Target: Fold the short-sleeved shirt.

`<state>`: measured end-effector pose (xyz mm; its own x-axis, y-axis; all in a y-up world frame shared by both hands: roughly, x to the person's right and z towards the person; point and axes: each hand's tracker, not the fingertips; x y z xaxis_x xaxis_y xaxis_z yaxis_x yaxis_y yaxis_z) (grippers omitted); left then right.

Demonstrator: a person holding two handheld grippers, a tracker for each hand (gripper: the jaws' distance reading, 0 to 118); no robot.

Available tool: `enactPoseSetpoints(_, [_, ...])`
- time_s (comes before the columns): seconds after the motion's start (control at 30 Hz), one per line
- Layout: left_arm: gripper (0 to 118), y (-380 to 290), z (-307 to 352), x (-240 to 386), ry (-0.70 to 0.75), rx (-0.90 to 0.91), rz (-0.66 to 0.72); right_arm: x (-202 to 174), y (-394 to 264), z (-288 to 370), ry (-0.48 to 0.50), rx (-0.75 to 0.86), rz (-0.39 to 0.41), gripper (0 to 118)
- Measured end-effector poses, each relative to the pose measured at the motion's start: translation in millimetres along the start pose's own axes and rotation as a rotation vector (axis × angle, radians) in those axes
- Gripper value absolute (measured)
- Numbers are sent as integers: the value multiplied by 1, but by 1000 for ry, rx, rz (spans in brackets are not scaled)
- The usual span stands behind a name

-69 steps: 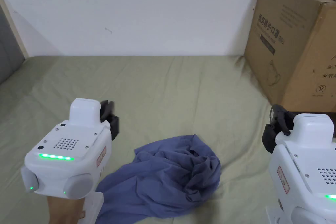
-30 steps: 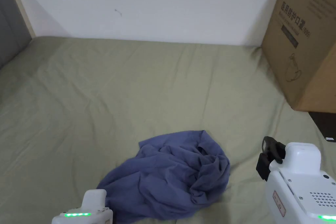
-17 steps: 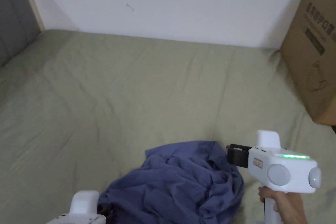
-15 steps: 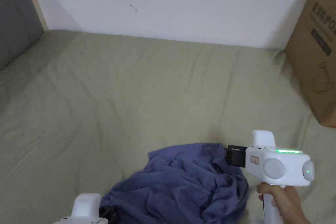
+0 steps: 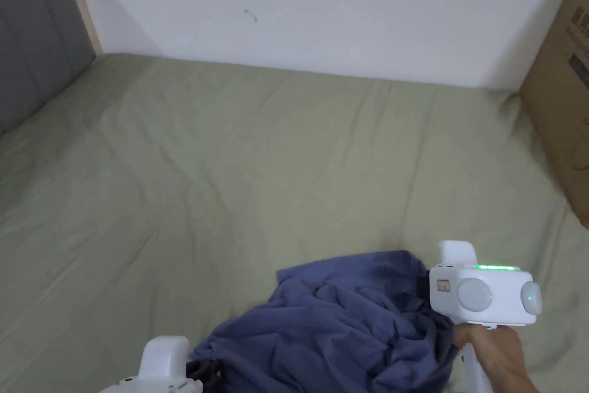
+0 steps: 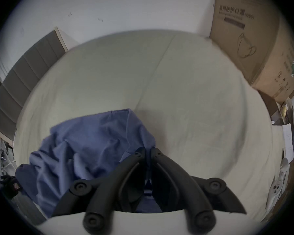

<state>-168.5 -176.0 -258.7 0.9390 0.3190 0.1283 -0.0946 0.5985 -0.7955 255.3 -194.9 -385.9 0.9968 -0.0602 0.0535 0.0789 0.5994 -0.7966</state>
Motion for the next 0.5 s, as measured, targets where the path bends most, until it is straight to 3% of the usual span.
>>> enactPoseSetpoints(0.23, [4,44,30,-7,-107,135,121,19,20,123,44,238,0,4])
enactPoseSetpoints(0.5, [4,157,79,-3,-68,336,16,52,71,227,11,462,-44,4])
